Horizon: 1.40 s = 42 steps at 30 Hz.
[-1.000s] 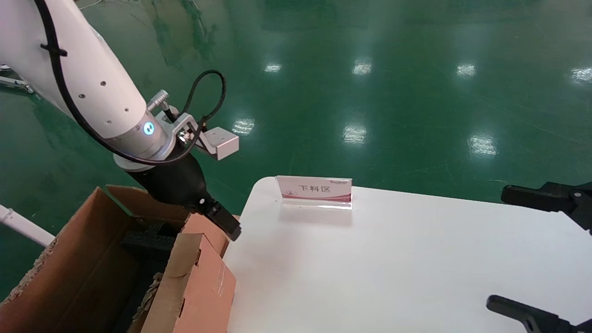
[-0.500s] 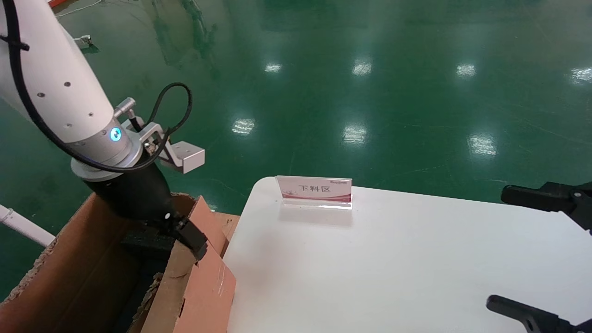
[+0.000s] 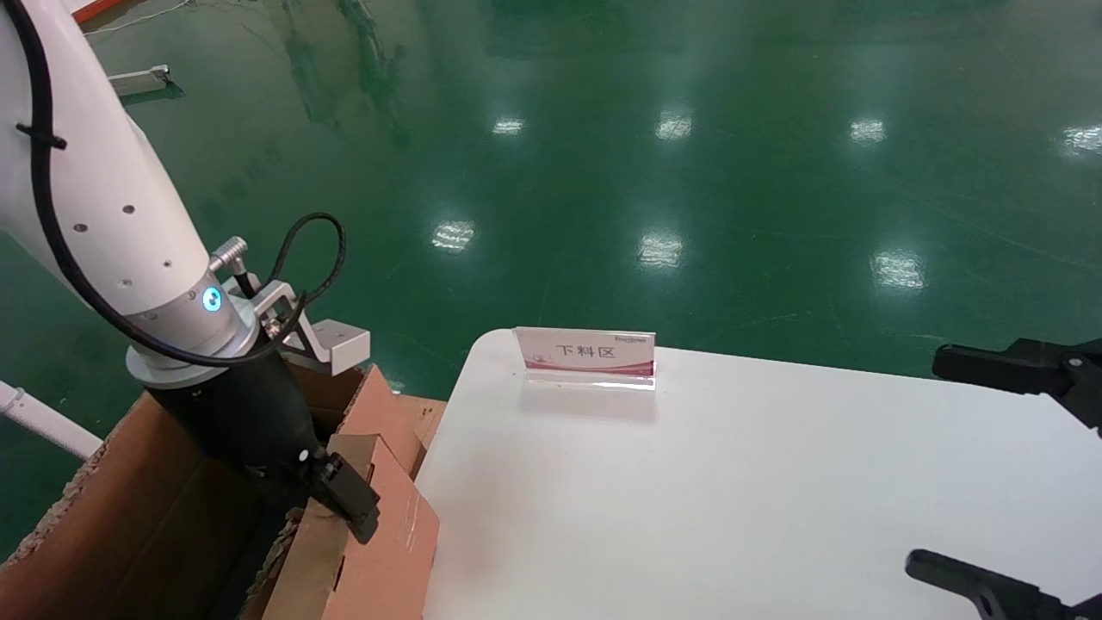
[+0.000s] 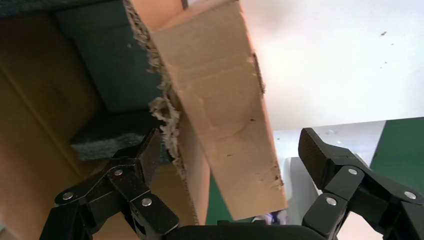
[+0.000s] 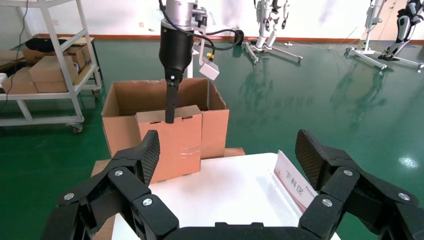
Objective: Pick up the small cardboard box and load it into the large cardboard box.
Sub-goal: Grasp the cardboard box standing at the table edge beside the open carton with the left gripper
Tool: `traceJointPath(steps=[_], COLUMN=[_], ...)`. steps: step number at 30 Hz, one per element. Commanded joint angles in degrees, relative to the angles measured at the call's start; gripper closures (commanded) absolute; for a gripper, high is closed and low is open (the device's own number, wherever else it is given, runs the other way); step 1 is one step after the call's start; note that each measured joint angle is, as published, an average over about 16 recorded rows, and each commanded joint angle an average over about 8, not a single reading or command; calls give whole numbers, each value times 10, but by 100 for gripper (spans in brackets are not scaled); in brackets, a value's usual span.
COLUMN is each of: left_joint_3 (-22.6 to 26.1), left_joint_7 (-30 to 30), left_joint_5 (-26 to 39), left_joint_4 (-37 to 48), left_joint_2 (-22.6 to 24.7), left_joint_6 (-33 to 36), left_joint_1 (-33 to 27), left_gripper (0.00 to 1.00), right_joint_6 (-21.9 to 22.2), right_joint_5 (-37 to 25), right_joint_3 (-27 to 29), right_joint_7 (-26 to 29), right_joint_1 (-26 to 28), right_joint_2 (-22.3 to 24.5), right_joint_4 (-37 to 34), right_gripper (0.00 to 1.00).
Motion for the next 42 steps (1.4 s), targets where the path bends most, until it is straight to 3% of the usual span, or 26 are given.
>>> traceJointPath(steps=[1,17,20,25,28,42], left_joint_3=[1,13,14,15,16,17], left_joint_7=[-2,-5,-6,-6,-7,-7], left_joint_5=[-5,-1,1,3,4,5], left_joint_4=[-1,-2,-1,-1,0,0], left_joint_2=[-2,0,1,2,3,3], left_joint_6=[-4,-28,-31,-34,-35,-38], left_joint_1=[5,41,44,48,49,53], left_gripper=[0,0,33,96,100,100], right_joint_6=[0,0,0,0,0,0], right_joint_5=[0,0,0,0,0,0], right_joint_3=[0,0,0,0,0,0], right_joint_7=[0,0,0,0,0,0], right_joint_1=[0,0,0,0,0,0], right_joint_2=[0,0,0,0,0,0], right_joint_4=[0,0,0,0,0,0], right_gripper=[0,0,0,62,100,100])
